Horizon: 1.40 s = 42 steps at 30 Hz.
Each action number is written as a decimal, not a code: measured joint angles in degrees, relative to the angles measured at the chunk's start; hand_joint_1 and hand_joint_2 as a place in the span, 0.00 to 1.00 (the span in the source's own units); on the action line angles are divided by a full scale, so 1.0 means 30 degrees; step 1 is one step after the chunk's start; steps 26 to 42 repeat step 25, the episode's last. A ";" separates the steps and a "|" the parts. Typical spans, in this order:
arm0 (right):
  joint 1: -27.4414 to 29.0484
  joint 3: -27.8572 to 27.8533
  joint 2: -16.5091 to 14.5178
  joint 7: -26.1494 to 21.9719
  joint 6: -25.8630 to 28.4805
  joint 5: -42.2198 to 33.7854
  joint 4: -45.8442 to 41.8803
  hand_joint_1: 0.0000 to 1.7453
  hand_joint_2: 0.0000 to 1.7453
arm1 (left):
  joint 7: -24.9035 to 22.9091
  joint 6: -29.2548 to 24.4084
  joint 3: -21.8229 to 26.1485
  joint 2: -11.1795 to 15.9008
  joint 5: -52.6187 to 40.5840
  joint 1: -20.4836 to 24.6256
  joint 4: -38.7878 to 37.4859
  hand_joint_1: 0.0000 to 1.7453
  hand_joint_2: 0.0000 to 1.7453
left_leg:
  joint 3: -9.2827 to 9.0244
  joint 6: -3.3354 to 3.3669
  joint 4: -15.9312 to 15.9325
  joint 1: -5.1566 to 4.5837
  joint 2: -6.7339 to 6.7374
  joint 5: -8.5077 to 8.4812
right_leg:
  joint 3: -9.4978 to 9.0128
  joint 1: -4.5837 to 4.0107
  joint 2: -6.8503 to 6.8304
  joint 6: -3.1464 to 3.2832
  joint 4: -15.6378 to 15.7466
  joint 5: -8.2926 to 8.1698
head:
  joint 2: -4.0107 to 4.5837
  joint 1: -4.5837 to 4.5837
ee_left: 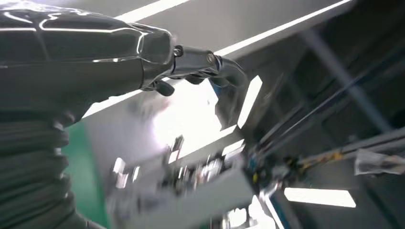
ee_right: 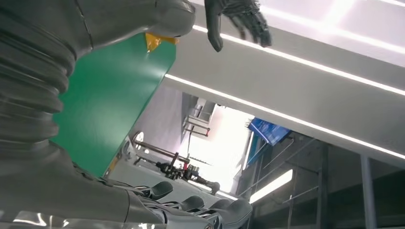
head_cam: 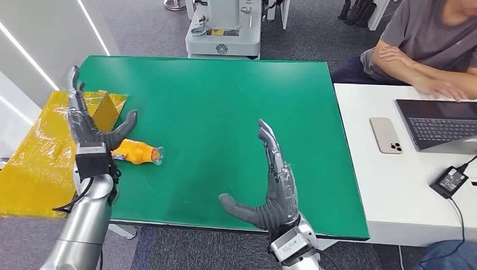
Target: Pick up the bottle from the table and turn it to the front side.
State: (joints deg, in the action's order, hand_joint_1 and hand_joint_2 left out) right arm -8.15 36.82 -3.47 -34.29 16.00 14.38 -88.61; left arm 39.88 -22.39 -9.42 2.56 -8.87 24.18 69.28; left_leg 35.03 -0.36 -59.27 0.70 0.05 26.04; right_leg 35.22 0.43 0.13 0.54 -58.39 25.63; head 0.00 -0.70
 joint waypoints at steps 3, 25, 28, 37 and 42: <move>0.0082 -0.0029 0.0079 0.0018 0.0123 0.0024 -0.0062 0.00 1.00 | -0.0124 0.1197 -0.0585 -0.0523 0.1202 -0.0012 -0.0058 0.00 1.00 | -0.0001 0.0000 0.0000 0.0000 0.0007 0.0002 | 0.0003 0.0001 0.0009 0.0000 0.0001 0.0000 | 0.0000 -0.0002; 0.0139 -0.0086 0.0086 -0.0225 0.0406 -0.0996 0.0473 0.00 1.00 | 0.0148 0.6644 -0.1691 -0.5638 0.9765 -0.3543 0.3080 0.00 1.00 | 0.0025 0.0020 0.0004 -0.0004 -0.0006 0.0023 | 0.0004 0.0008 -0.0016 -0.0018 0.0003 0.0021 | 0.0000 -0.0005; 0.0139 -0.0086 0.0086 -0.0225 0.0406 -0.0996 0.0473 0.00 1.00 | 0.0148 0.6644 -0.1691 -0.5638 0.9765 -0.3543 0.3080 0.00 1.00 | 0.0025 0.0020 0.0004 -0.0004 -0.0006 0.0023 | 0.0004 0.0008 -0.0016 -0.0018 0.0003 0.0021 | 0.0000 -0.0005; 0.0139 -0.0086 0.0086 -0.0225 0.0406 -0.0996 0.0473 0.00 1.00 | 0.0148 0.6644 -0.1691 -0.5638 0.9765 -0.3543 0.3080 0.00 1.00 | 0.0025 0.0020 0.0004 -0.0004 -0.0006 0.0023 | 0.0004 0.0008 -0.0016 -0.0018 0.0003 0.0021 | 0.0000 -0.0005; 0.0139 -0.0086 0.0086 -0.0225 0.0406 -0.0996 0.0473 0.00 1.00 | 0.0148 0.6644 -0.1691 -0.5638 0.9765 -0.3543 0.3080 0.00 1.00 | 0.0025 0.0020 0.0004 -0.0004 -0.0006 0.0023 | 0.0004 0.0008 -0.0016 -0.0018 0.0003 0.0021 | 0.0000 -0.0005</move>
